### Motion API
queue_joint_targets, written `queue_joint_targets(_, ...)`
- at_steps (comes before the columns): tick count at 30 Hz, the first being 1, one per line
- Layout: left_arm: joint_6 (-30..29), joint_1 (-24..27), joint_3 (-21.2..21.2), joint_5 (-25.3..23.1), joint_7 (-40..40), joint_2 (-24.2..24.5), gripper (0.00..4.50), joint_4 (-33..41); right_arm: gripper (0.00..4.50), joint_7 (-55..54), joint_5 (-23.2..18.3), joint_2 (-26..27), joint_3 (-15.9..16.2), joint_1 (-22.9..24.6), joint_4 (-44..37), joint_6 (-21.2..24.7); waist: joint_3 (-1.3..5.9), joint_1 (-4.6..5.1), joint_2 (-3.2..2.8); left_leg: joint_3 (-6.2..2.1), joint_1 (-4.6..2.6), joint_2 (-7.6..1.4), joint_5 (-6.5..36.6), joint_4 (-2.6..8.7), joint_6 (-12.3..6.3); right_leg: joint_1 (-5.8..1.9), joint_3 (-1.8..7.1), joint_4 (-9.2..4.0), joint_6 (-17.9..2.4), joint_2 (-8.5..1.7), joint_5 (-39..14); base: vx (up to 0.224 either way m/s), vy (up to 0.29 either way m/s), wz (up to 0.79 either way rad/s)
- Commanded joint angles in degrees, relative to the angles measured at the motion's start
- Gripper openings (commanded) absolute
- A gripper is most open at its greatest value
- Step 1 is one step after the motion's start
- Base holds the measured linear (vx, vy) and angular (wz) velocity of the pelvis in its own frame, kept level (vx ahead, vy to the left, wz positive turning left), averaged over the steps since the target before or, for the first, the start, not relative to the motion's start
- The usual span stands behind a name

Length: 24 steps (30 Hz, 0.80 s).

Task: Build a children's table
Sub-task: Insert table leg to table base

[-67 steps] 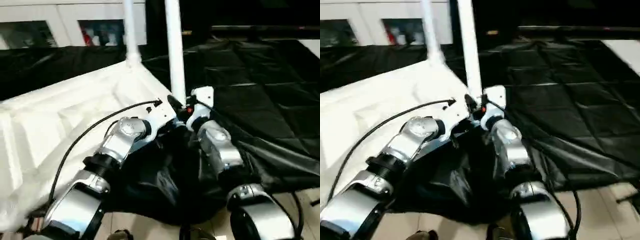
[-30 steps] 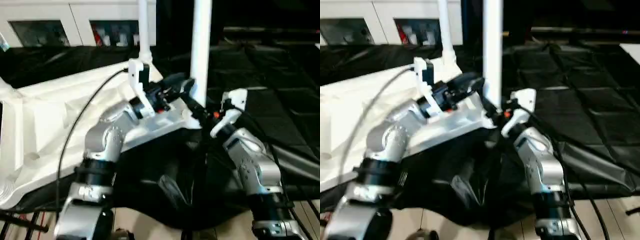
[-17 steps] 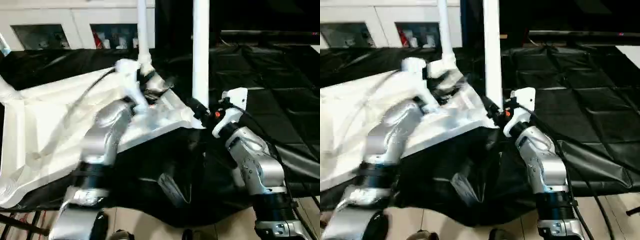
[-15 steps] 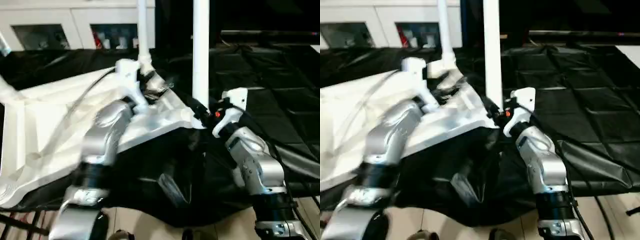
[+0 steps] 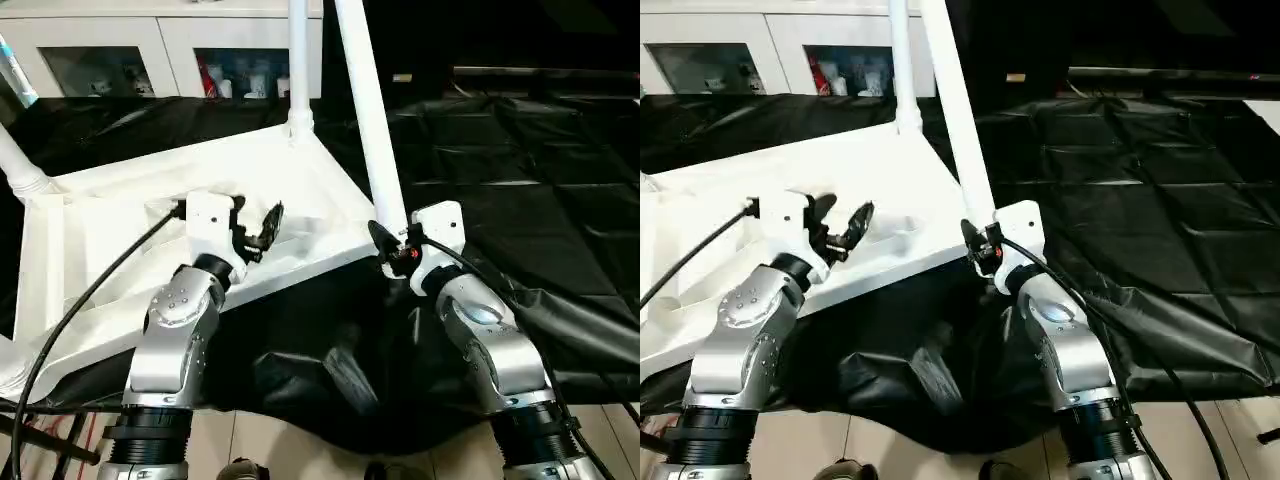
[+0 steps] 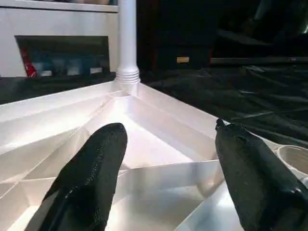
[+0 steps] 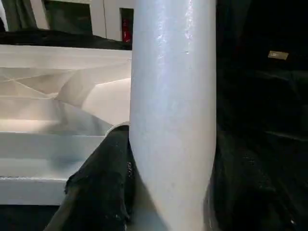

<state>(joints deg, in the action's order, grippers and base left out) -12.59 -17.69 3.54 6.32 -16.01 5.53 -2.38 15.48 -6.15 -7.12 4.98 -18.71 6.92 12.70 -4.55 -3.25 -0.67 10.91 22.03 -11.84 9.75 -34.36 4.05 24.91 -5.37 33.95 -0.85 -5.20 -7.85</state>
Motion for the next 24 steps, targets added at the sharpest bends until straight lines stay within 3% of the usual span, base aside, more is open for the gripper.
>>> queue_joint_targets(1,-0.37,-0.28,-0.44,-0.32,0.23,-0.02,3.36,0.87,1.87,0.1,-0.23,-0.15,-0.26,-0.12,-0.47,-0.38,4.96,0.12,0.09,-0.59,-0.7,-0.52,15.99,3.77,-1.6,-3.31,2.11,-5.25,-2.56,-1.98,-25.21,0.0,0.0,0.0)
queue_joint_targets(9,-0.37,-0.28,-0.44,-0.32,0.23,-0.02,3.36,0.87,1.87,0.1,-0.23,-0.15,-0.26,-0.12,-0.47,-0.38,5.15,0.18,0.16,-0.66,-0.63,-0.49,15.12,3.64,-1.75,-3.28,2.06,-5.16,-2.52,-1.93,-24.37,0.0,0.0,0.0)
queue_joint_targets(20,-0.37,-0.28,-0.44,-0.32,0.23,-0.02,3.36,0.87,1.87,0.1,-0.23,-0.15,-0.26,-0.12,-0.47,-0.38,5.47,0.05,0.04,-0.58,-0.47,-0.69,12.01,3.47,-2.46,-3.72,2.42,-3.92,-6.5,-1.97,-16.0,0.0,0.0,0.0)
queue_joint_targets(24,-0.37,-0.28,-0.44,-0.32,0.23,-0.02,3.36,0.87,1.87,0.1,-0.23,-0.15,-0.26,-0.12,-0.47,-0.38,5.31,0.06,0.03,-0.53,-0.63,-0.68,13.43,3.53,-2.26,-3.66,2.39,-4.2,-6.34,-2.0,-18.11,0.0,0.0,0.0)
